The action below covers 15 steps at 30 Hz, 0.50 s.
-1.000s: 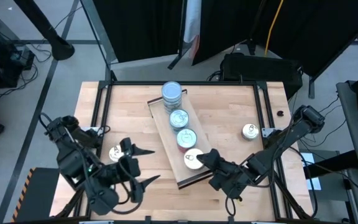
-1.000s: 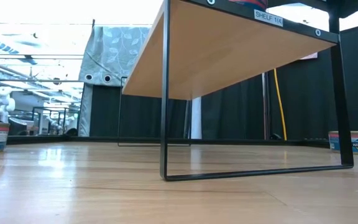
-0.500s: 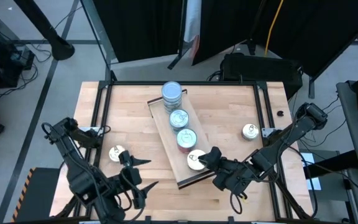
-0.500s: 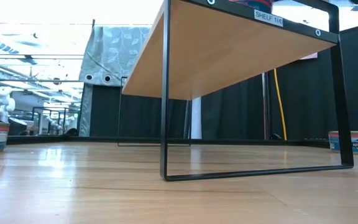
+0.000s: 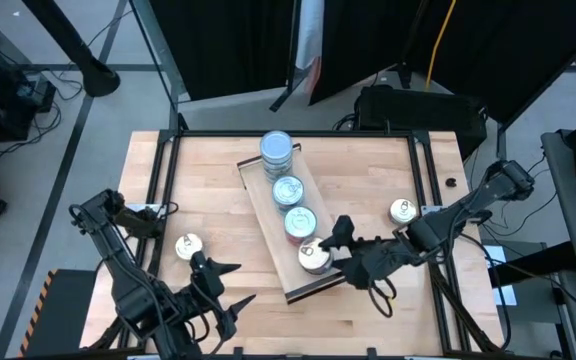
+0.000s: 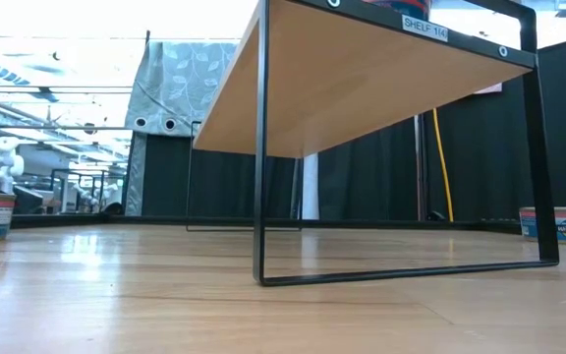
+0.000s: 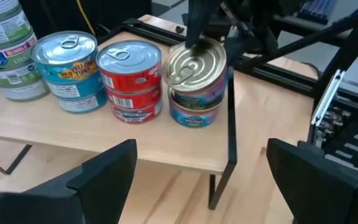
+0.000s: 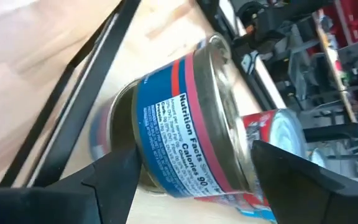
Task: Stack canned seafood by type on shelf
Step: Stack the bottom right blue and pink tuna can on top of the other blue and pink tuna can on the shelf
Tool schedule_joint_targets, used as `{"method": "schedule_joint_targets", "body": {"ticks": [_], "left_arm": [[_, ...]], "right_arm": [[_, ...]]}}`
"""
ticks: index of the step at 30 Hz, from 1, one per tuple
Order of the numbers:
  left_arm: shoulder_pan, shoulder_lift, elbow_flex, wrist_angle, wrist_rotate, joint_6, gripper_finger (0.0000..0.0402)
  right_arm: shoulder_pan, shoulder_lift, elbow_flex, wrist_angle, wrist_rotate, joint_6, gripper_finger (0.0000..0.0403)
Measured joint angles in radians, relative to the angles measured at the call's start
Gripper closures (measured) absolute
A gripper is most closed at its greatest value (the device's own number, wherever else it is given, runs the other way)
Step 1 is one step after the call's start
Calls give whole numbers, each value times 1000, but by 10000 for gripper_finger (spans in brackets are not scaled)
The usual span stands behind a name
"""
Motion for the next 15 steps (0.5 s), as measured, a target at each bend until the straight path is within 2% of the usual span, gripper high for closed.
{"method": "schedule_joint_targets", "body": {"ticks": [6, 10, 15], "left_arm": [[-3, 0, 0, 3, -1, -2, 45], [-6, 0, 0, 1, 1, -4, 45], [-5, 0, 0, -3, 1, -8, 45]], "right_arm": [[3, 1, 0, -59, -22, 36, 110], [23, -9, 0, -86, 43, 37, 110], [48, -14, 0, -102, 128, -58, 110]]}}
